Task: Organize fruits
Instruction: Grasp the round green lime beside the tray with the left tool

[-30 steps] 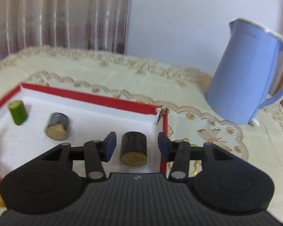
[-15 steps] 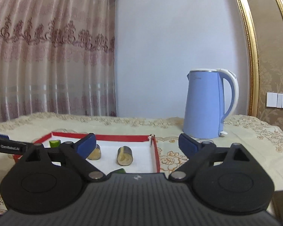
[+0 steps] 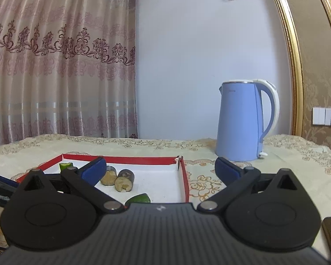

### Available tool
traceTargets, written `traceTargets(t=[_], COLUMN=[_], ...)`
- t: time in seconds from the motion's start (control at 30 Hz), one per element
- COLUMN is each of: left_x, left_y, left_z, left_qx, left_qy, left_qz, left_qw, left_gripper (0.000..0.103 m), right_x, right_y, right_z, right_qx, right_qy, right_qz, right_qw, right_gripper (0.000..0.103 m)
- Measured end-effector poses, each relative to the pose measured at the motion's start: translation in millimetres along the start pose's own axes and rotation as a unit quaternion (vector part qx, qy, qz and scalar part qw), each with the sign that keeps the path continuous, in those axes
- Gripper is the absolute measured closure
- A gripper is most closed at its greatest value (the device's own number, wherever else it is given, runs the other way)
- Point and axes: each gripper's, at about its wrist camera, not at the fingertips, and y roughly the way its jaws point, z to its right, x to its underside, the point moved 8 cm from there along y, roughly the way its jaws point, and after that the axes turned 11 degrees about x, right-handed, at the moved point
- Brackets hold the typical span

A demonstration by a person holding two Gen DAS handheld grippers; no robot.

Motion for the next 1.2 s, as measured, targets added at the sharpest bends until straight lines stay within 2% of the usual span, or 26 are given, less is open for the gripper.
traceTargets(t=[0.03, 0.1, 0.17, 0.23, 0.37, 0.57, 0.63, 0.7, 0.77, 0.93, 1.2], left_x=[-1.1, -0.7, 1.1, 0.7, 0.7, 5.2, 13.4, 16.4, 16.8, 11.9, 17.2], left_y=[3.4, 10.8, 18.5, 19.7, 17.8, 13.6, 13.4, 8.7, 5.7, 8.1, 3.5], left_z=[-1.7, -5.7, -8.6, -10.5, -4.2, -6.4, -8.0, -10.2, -13.6, -20.3, -21.5], left_qx=[-0.003, -0.004, 0.001, 0.004, -0.004, 0.006, 0.018, 0.005, 0.006, 0.041, 0.059], left_qy=[-0.01, -0.03, -0.051, -0.062, -0.031, -0.022, -0.017, -0.007, -0.012, -0.043, -0.028], left_qz=[-0.005, -0.018, -0.035, -0.038, -0.041, -0.043, -0.058, -0.052, -0.05, -0.046, -0.042], left_qw=[0.9999, 0.9994, 0.9981, 0.9974, 0.9987, 0.9988, 0.998, 0.9986, 0.9987, 0.9972, 0.997], left_gripper=[0.016, 0.03, 0.037, 0.037, 0.04, 0.041, 0.048, 0.063, 0.066, 0.066, 0.07], right_x=[0.5, 0.7, 1.8, 3.1, 3.5, 3.5, 3.7, 3.7, 4.1, 4.5, 3.8], right_y=[0.7, 2.7, 5.0, 6.9, 6.2, 6.8, 7.4, 9.1, 9.8, 11.9, 11.6], right_z=[0.9, 2.0, 2.2, 2.4, -0.7, -1.8, -0.4, 2.3, 3.3, 3.8, -0.3], right_qx=[0.0, 0.0, 0.0, 0.0, -0.005, -0.007, -0.005, -0.002, 0.0, 0.0, -0.005], right_qy=[0.003, 0.006, 0.006, 0.006, 0.0, 0.003, 0.009, 0.013, 0.014, 0.013, 0.001], right_qz=[-0.002, -0.007, -0.014, -0.021, -0.021, -0.024, -0.027, -0.03, -0.031, -0.035, -0.032], right_qw=[1.0, 1.0, 1.0, 1.0, 1.0, 1.0, 1.0, 0.999, 0.999, 0.999, 0.999], right_gripper=[0.0, 0.0, 0.0, 0.0, 0.0, 0.0, 0.0, 0.0, 0.0, 0.0, 0.0])
